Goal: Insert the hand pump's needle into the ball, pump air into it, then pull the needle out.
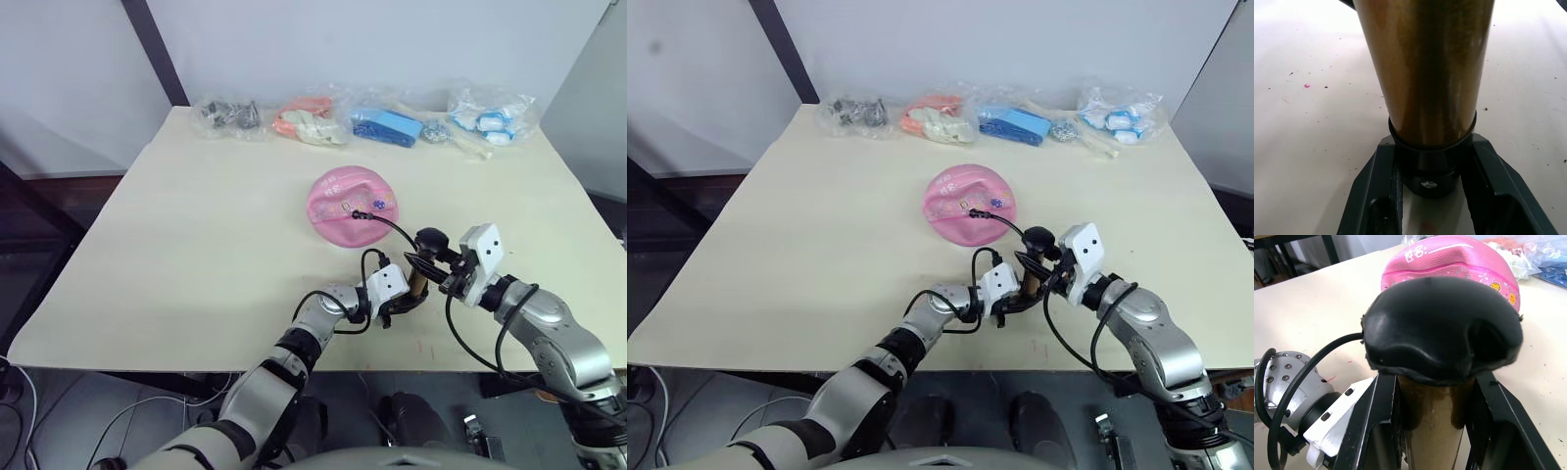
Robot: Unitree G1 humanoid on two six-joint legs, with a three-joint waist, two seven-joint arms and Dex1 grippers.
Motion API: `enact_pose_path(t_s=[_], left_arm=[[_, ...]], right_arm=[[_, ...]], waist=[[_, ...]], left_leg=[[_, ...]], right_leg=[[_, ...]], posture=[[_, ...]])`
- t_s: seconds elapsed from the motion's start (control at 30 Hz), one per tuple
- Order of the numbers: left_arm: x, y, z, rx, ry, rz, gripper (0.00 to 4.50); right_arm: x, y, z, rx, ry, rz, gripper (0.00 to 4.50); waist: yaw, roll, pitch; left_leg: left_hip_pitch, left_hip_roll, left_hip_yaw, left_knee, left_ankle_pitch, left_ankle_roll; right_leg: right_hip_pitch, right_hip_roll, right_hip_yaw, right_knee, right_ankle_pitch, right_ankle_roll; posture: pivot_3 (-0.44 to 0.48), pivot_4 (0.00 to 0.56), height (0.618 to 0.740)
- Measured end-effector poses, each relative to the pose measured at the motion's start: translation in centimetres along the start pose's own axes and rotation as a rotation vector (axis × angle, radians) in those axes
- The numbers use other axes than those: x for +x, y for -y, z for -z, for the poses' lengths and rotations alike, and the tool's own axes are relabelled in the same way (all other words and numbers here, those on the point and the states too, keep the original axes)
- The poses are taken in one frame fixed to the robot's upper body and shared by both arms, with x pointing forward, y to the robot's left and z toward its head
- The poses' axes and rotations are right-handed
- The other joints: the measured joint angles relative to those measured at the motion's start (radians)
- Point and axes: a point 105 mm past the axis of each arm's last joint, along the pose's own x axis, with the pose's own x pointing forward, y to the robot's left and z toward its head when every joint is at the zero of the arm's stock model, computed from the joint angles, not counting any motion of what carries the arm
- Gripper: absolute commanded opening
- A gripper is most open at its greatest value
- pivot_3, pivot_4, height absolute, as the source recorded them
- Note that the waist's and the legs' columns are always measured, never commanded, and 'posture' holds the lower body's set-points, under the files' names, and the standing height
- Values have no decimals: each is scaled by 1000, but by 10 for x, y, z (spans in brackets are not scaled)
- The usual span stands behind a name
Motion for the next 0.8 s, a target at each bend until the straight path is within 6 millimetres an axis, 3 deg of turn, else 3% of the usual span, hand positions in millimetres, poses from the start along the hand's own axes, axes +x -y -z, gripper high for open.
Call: enact_pose_path(t_s=[0.23,0.3,0.37,0.43,0.63,0.8], left_arm=[[4,2,-6,8,19,17,1130],[4,0,-11,20,31,13,1130],[4,-1,-10,18,27,9,1130],[5,0,-12,22,36,11,1130],[5,0,-13,28,41,11,1130],[5,-1,-13,29,40,11,1130]], right_arm=[[-8,10,-16,50,-62,-9,1053],[-13,18,-51,31,-36,-23,1053],[-23,12,-93,-34,35,-62,1053],[-28,11,-106,-40,44,-68,1053],[-36,11,-134,-68,66,-66,1053],[-35,11,-132,-59,67,-53,1053]], waist=[[8,8,14],[8,17,24],[9,14,25],[9,13,26],[12,13,26],[12,12,26]], left_leg=[[-5,-3,1,0,0,0],[-9,-4,1,1,0,0],[-12,-5,1,3,0,0],[-15,-4,1,3,0,0],[-17,-5,2,3,0,0],[-17,-5,2,3,0,0]], right_leg=[[-3,-2,0,-1,2,3],[-9,-5,4,0,5,5],[-10,-4,2,0,6,5],[-10,-4,-1,-1,7,3],[-12,-5,0,-2,7,3],[-12,-5,0,-2,7,3]], posture=[[0,150,740],[0,150,740],[0,150,740],[0,150,740],[0,150,740],[0,150,740]])
